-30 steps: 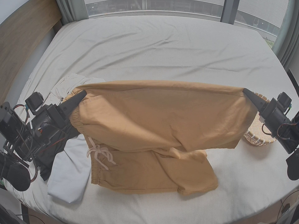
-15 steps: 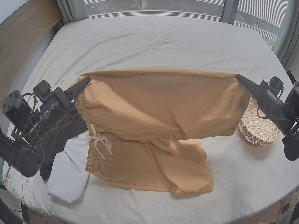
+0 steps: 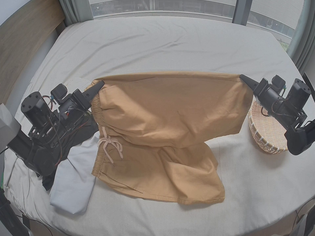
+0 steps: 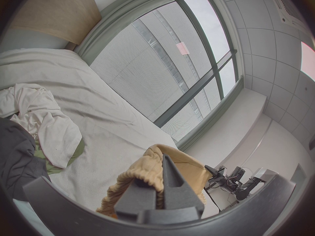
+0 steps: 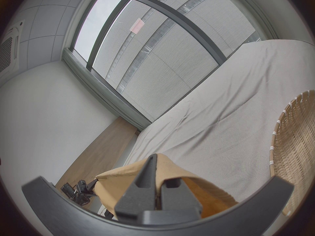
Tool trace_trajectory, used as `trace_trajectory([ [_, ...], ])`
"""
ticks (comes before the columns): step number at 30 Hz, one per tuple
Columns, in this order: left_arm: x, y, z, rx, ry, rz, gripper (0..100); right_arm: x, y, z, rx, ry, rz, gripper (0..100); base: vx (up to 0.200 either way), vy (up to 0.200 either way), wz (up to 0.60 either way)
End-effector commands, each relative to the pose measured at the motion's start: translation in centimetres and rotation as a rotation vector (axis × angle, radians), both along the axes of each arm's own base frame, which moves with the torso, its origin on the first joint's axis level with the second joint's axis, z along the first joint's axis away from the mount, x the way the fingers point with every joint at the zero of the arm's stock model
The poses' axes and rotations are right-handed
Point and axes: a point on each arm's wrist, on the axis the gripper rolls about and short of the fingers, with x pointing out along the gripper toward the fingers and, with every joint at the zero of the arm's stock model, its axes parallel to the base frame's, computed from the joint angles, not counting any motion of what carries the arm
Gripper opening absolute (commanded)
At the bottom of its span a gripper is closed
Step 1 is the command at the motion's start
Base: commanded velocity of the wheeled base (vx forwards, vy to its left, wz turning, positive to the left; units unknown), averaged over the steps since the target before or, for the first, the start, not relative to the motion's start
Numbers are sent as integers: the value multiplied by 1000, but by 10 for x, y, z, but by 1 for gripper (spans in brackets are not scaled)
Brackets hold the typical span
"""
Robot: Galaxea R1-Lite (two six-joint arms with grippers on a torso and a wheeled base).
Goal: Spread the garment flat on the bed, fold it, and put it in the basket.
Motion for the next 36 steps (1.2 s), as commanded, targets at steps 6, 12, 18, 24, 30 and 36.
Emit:
trace_trajectory([
  [6, 40, -7, -25, 2, 23, 10, 0, 42, 6, -17, -3, 17, 0, 0, 0, 0, 0],
  [12, 57, -10, -31, -1, 22, 12, 0, 63, 4, -23, -1, 18, -14, 0, 0, 0, 0],
  [18, 67, -8, -26, -11, 16, 45, 100, 80, -3, -19, 10, -21, -46, 100, 0, 0, 0],
  [24, 80, 4, -29, -2, 97, 100, 100, 78, -4, -21, 11, -12, -63, 100, 0, 0, 0],
  [30, 73, 5, -39, 4, 151, 126, 100, 42, 8, -24, -4, 46, -23, 100, 0, 0, 0],
  [36, 52, 11, -58, 37, 245, 138, 100, -2, 20, -47, -55, 127, 28, 100, 0, 0, 0],
])
